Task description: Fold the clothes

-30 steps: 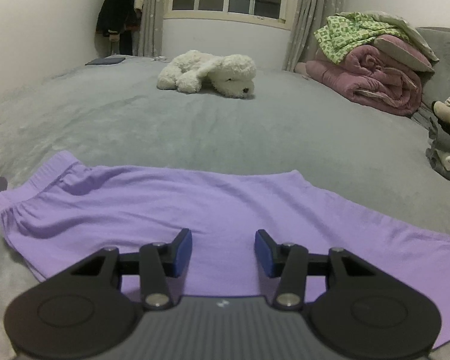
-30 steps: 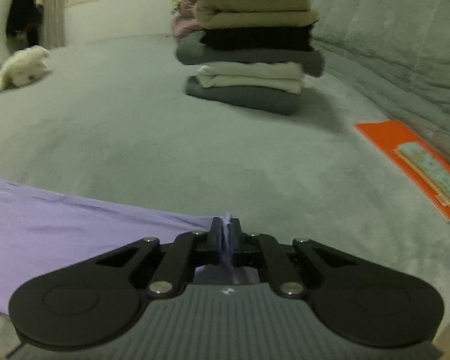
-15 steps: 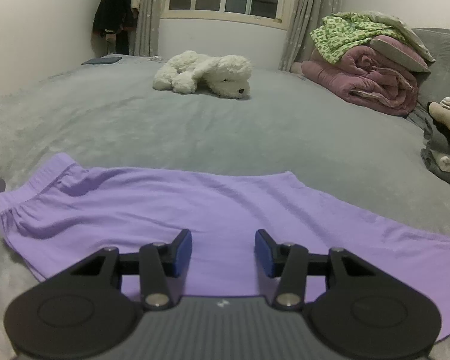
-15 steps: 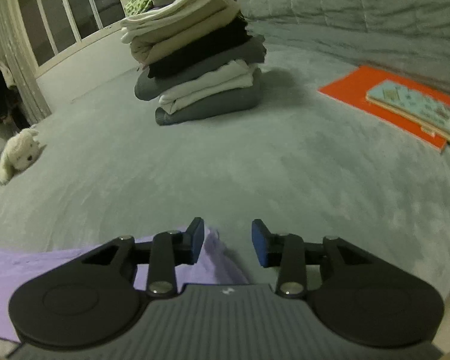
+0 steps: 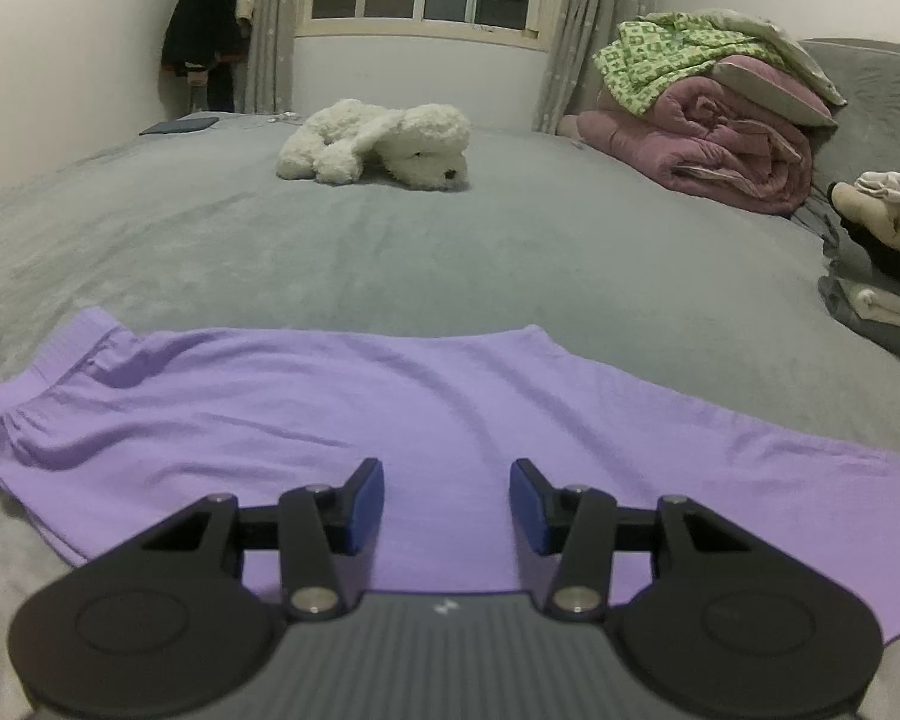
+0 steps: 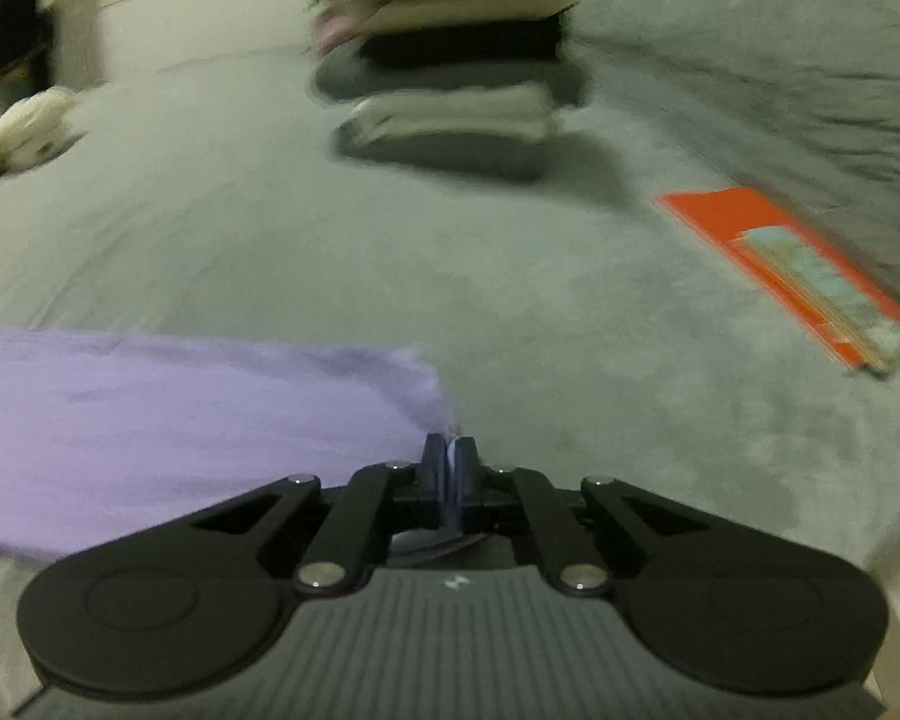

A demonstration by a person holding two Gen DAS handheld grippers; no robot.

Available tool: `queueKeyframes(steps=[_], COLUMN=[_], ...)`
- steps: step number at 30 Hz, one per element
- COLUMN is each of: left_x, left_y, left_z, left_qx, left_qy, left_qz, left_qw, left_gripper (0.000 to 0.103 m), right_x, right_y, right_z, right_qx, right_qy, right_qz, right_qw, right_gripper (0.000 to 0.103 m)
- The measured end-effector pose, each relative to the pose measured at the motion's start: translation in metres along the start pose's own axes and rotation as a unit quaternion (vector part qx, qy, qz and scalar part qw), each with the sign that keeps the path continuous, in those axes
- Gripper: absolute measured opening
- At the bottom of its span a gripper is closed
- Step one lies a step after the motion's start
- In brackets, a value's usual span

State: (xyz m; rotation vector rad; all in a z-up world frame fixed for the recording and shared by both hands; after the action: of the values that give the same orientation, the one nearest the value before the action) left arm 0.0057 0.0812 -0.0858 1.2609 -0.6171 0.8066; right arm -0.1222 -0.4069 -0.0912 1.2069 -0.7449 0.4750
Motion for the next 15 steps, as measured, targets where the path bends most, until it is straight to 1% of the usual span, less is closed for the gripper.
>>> queueKeyframes(steps=[1,3,5,8,9,10,11,12,13,15], left_x=[0.0,-0.002,-0.002,-0.001,-0.001,0.0,0.0,0.0,0.001,0.002], left_y=[0.0,-0.002,-0.004,-0.001,0.0,0.0,0.001,0.0,0.0,-0.003], left_z=[-0.001,-0.005,-0.005,-0.004,-0.004,-0.003,-0.003,-0.003,-0.003,-0.002], left_qx=[0.002,0.006,0.009,0.005,0.004,0.002,0.001,0.0,0.0,0.0], left_qy=[0.0,-0.001,-0.002,-0.001,-0.001,-0.001,0.0,0.001,0.002,0.002], left_qz=[-0.001,-0.006,-0.01,-0.007,-0.006,-0.005,-0.004,-0.003,-0.003,-0.001], left_qw=[1.0,1.0,0.9999,1.0,1.0,1.0,1.0,1.0,1.0,1.0], left_gripper=[0.048,0.048,0.048,0.048,0.048,0.048,0.048,0.048,0.048,0.048], right_x=[0.0,-0.005,-0.005,-0.003,-0.002,0.0,0.001,0.003,0.007,0.013], right_y=[0.0,-0.006,-0.005,-0.004,-0.004,-0.002,-0.001,0.0,0.0,-0.001], right_z=[0.005,0.011,0.007,0.006,0.008,0.009,0.011,0.011,0.01,0.008], right_qx=[-0.005,0.006,-0.001,0.0,0.003,0.009,0.013,0.014,0.019,0.029], right_qy=[-0.013,-0.033,-0.015,-0.02,-0.028,-0.039,-0.048,-0.051,-0.051,-0.05], right_qz=[-0.001,-0.019,-0.019,-0.015,-0.012,-0.008,-0.005,0.0,0.005,0.016], right_qw=[1.0,0.999,1.0,1.0,1.0,0.999,0.999,0.999,0.999,0.998], right_gripper=[0.001,0.001,0.001,0.005,0.009,0.019,0.024,0.033,0.04,0.043])
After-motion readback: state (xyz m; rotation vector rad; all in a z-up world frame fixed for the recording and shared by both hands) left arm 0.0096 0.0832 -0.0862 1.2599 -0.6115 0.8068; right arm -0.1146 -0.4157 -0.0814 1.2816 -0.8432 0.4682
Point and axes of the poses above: each gripper's, at about its wrist camera, not at the fingertips, and y roughly against the way its jaws point, z to its right, x to its top, the point moved 9 cm from there along -y, roughly the way its jaws point, and after that the axes turned 9 degrees about y, right-handed, at the moved point
